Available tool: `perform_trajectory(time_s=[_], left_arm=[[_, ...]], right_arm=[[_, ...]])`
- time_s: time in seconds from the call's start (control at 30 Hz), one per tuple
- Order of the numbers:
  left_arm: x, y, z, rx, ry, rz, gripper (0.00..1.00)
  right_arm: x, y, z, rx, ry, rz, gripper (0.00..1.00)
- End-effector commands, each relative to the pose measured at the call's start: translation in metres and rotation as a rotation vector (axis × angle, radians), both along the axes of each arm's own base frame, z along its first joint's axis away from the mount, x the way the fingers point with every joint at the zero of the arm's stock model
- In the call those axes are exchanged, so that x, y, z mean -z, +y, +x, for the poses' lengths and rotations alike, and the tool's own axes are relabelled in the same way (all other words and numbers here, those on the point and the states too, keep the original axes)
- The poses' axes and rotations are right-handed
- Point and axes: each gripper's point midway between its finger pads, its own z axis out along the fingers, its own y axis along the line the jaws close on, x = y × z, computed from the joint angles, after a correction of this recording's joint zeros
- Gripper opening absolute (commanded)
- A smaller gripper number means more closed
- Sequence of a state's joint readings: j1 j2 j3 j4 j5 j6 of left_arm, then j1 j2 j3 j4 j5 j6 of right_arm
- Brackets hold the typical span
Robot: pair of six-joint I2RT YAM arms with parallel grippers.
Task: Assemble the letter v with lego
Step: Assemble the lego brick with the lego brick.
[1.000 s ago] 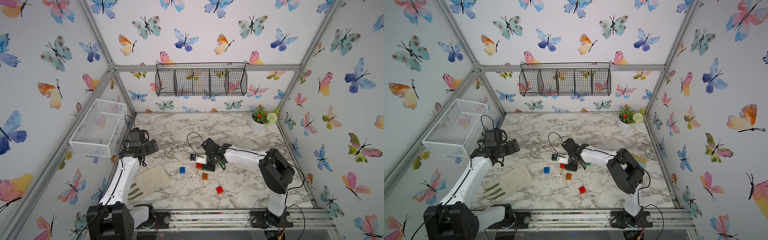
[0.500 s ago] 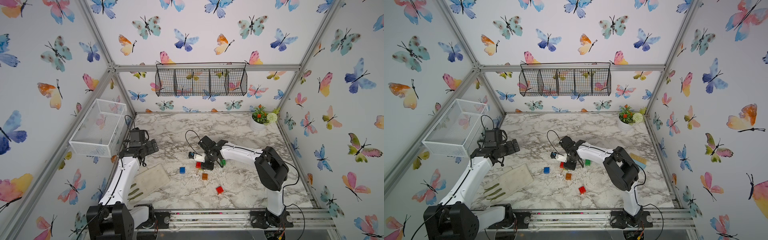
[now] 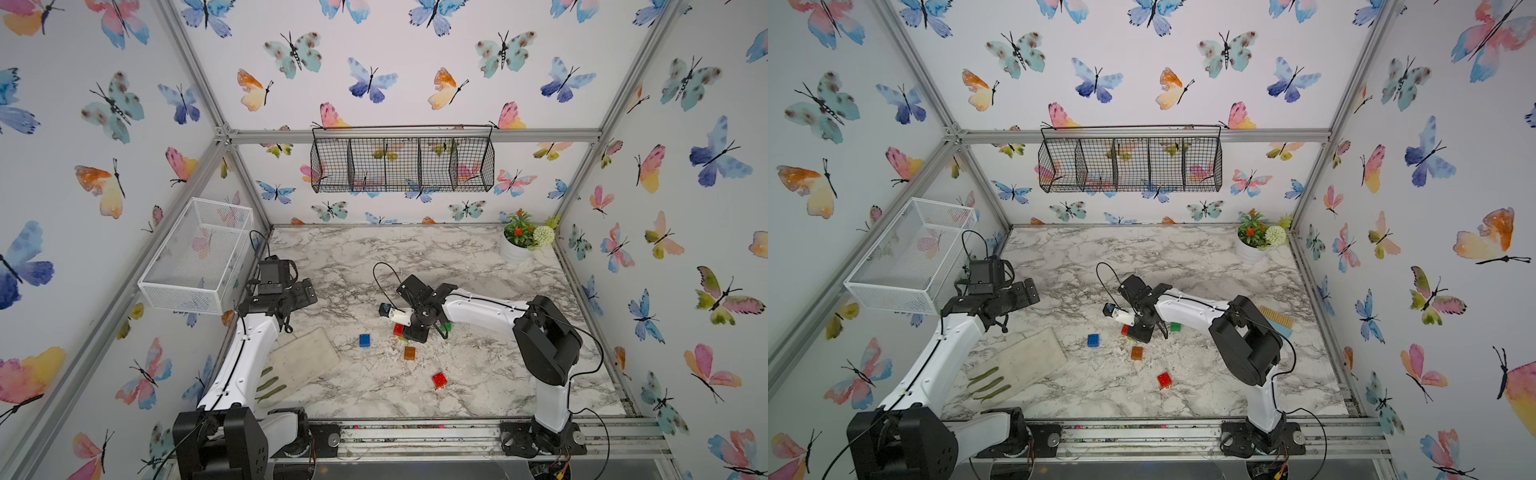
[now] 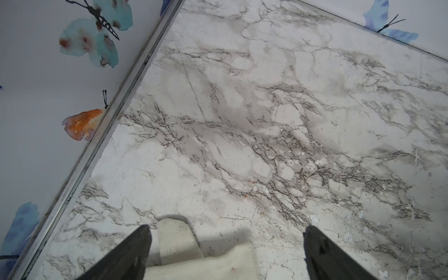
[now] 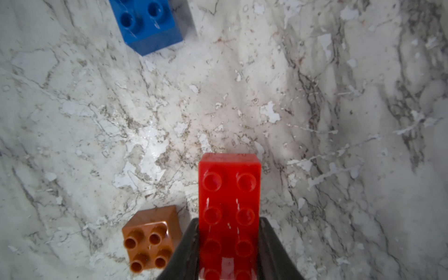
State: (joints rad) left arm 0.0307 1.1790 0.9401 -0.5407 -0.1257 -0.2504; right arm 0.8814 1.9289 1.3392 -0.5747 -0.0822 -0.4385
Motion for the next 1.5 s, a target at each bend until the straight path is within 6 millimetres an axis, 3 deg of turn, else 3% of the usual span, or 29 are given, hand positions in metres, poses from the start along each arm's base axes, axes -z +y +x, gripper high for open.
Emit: perform_trajectory(time_s=[0.0,0.17,0.43,0.6,0.73,1.0,1.2,1.37,1.47], left_arm=[[0.005,0.003,-0.005,-0.009,0.025,0.015,0.98],[0.005,0.004,-0.006,-0.011,0.027,0.018,0.98],[0.005,0.004,-0.005,-0.009,0.028,0.016,0.98],[0.005,0.004,-0.005,-0.008,0.029,0.017,0.98],[0.006,0.004,-0.005,-0.008,0.032,0.017,0.98],[0.005,0.004,-0.005,-0.008,0.028,0.017,0.98],[0.005,0.003,-0.005,-0.005,0.027,0.012,0.98],[0.003,-0.006,-0.003,0.032,0.016,-0.026,0.98],[-0.008,-0.023,0.001,0.099,-0.019,-0.095,0.98]], right_arm=[[0.026,-0.034,-0.010,0.008,0.027,-0.160,0.02],[0.032,-0.038,-0.009,0.040,0.052,-0.202,0.02],[0.038,-0.049,-0.006,0.034,-0.080,-0.184,0.01],[0.040,-0.043,-0.023,0.006,0.019,-0.155,0.01],[0.054,-0.046,-0.036,-0.006,0.131,-0.220,0.02],[0.065,-0.050,-0.033,0.035,0.127,-0.238,0.01],[0.079,-0.056,-0.043,0.041,0.188,-0.278,0.01],[0.086,-0.060,-0.052,0.040,0.227,-0.281,0.02],[0.085,-0.060,-0.048,0.037,0.209,-0.287,0.02]])
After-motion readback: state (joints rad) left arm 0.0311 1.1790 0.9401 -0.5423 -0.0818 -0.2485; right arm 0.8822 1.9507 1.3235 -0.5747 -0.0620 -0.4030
